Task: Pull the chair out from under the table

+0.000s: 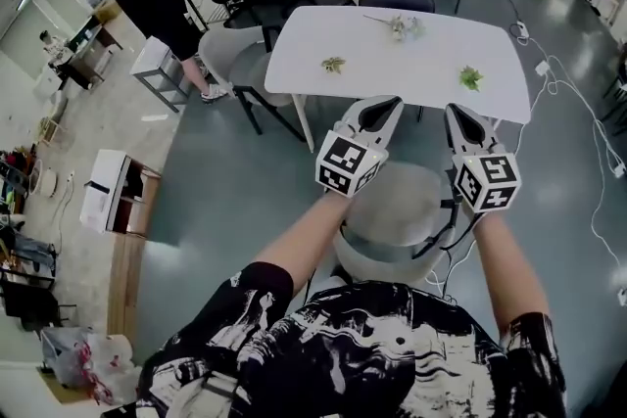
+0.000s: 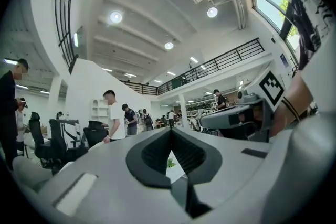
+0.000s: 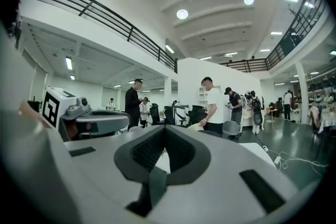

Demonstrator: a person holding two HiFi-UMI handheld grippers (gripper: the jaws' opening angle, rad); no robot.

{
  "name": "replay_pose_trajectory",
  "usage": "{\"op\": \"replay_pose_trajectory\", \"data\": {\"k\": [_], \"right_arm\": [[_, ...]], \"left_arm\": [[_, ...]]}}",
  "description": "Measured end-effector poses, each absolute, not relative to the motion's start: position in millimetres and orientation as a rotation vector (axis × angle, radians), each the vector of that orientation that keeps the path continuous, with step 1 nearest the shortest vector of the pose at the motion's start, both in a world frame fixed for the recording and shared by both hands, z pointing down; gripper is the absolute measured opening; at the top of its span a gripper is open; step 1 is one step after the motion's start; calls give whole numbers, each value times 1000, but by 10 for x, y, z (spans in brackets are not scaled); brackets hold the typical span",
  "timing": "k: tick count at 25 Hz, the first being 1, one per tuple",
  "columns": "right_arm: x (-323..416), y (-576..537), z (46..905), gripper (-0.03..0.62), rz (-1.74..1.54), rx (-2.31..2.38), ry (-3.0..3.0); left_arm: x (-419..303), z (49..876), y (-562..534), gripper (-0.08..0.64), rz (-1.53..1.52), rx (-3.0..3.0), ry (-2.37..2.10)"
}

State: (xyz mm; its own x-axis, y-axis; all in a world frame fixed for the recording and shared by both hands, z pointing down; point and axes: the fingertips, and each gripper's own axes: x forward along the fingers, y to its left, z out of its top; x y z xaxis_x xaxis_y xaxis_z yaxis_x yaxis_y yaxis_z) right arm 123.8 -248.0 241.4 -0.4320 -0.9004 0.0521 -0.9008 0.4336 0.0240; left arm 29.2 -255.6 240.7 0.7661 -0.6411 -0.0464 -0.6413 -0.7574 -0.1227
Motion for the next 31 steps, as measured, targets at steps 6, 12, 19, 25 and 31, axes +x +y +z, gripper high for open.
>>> {"op": "replay_pose_trajectory", "data": {"k": [6, 12, 19, 25, 31], "right_arm": [[1251, -2429, 2561, 0, 37, 1626, -2589], [1296, -2469, 2687, 0, 57, 1621, -2580], [1286, -2502, 2709, 0, 60, 1617, -2574], [1298, -2531, 2742, 0, 57, 1616, -2575], [1331, -2623, 2768, 0, 47, 1610, -2576]], "left_arm": [[282, 2534, -2579, 5, -12, -2858, 1054], [344, 2645, -2622, 5, -28, -2865, 1056], [331, 2686, -2664, 5, -42, -2872, 1067], [363, 2748, -2688, 5, -55, -2878, 1065], [410, 2783, -2781, 5, -59, -2875, 1067]]}}
